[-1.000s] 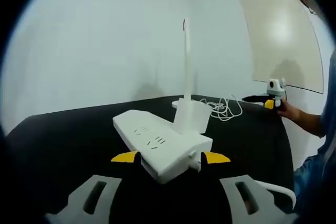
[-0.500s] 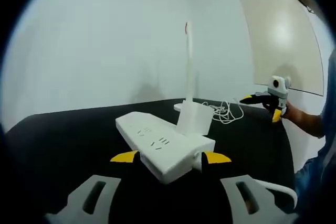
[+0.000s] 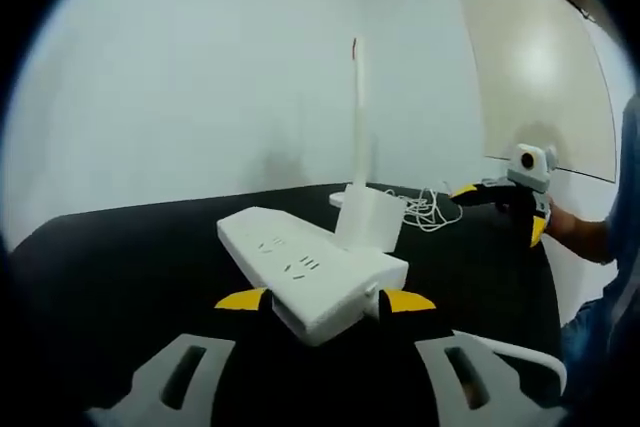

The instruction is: Insert the desk lamp plug into the socket, turn on the power strip switch, turn on the lamp switch, then turn off the lamp switch, turn off the power strip switch, and remove the plug from the socket.

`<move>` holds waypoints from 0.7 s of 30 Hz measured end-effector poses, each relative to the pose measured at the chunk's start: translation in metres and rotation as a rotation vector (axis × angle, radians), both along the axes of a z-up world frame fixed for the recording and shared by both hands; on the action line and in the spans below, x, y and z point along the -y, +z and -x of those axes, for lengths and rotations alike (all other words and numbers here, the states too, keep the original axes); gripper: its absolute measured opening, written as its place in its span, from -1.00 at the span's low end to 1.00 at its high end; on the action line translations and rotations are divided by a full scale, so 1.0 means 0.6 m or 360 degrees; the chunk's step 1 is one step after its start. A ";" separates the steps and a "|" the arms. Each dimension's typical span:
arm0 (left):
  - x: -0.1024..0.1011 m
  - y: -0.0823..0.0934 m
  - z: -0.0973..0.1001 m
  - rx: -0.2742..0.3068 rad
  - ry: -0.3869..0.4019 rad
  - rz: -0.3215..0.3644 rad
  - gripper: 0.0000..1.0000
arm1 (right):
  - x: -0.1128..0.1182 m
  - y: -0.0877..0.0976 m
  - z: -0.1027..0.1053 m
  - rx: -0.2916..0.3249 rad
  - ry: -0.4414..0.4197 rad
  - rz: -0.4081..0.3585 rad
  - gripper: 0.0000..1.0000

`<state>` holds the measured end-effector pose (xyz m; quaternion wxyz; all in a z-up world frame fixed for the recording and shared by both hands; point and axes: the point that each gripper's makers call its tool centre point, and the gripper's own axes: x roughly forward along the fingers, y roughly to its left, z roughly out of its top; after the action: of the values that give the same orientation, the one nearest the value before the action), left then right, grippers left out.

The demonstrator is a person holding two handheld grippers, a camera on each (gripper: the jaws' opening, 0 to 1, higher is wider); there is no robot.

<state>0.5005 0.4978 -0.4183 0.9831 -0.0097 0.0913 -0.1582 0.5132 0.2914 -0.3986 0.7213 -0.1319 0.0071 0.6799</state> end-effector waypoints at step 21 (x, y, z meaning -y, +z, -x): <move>-0.002 -0.004 0.002 -0.0055 0.0022 0.0073 -0.26 | -0.005 -0.023 0.004 -0.0091 0.0035 0.0020 0.66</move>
<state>0.4994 0.4992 -0.4209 0.9820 -0.0356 0.1045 -0.1534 0.5105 0.2945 -0.4125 0.7125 -0.1171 0.0305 0.6911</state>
